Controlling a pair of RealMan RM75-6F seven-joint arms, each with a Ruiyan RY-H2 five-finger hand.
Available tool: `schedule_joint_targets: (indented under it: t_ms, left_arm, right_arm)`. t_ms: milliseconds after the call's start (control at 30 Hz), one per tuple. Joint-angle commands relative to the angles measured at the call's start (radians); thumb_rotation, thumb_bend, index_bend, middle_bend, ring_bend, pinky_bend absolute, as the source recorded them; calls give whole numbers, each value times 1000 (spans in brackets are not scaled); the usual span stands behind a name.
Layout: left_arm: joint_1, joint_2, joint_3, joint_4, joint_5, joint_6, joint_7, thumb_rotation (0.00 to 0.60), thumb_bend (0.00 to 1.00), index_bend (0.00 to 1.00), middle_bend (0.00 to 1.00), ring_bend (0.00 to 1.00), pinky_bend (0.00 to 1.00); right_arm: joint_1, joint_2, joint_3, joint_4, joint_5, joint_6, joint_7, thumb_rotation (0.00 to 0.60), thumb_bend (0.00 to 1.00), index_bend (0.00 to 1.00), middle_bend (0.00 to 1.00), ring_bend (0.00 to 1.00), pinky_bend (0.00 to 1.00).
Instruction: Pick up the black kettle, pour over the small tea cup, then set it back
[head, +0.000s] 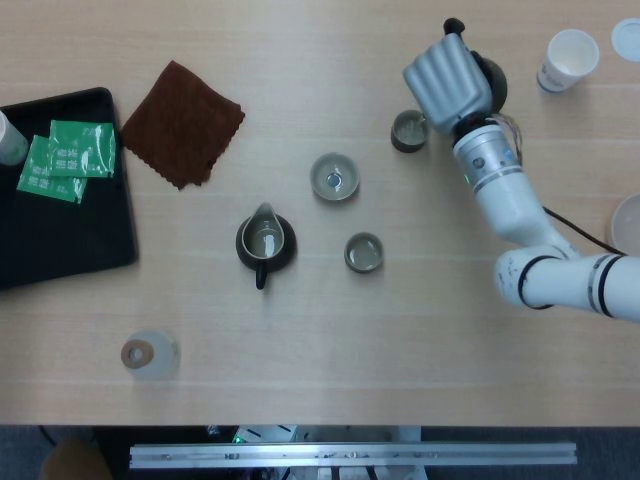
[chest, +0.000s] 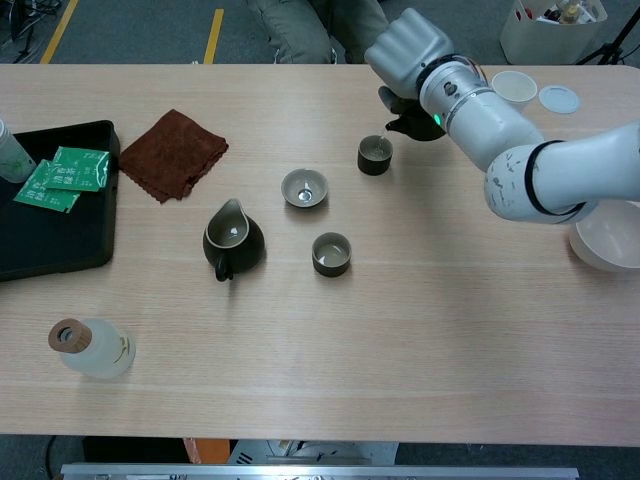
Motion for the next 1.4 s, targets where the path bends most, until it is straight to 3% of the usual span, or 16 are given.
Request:
schedule_joint_targets:
  t_ms: [33, 367, 867, 1067, 1400]
  left_arm:
    - [0, 0, 0, 1, 0, 0, -1, 600, 358, 157, 104, 28, 51]
    - [1, -1, 0, 6, -5, -2, -6, 600, 358, 157, 104, 28, 51]
    - [0, 1, -1, 8, -8, -4, -10, 600, 358, 157, 104, 28, 51]
    - [0, 3, -1, 7, -11, -6, -11, 600, 358, 157, 104, 28, 51]
    - [-1, 7, 0, 3, -12, -9, -8, 600, 358, 157, 104, 28, 51]
  right_arm:
    - [0, -3, 2, 1, 0, 1, 0, 408, 505, 860, 874, 737, 302]
    - [-17, -17, 10, 15, -10, 5, 39, 409, 502, 860, 874, 737, 302]
    - [-91, -41, 54, 61, -118, 29, 276, 421, 452, 859, 873, 737, 282]
    - [-138, 31, 67, -58, -169, 29, 388, 421, 451, 858, 871, 736, 282]
    - [-230, 189, 16, -292, -292, 51, 508, 421, 448, 854, 857, 723, 282]
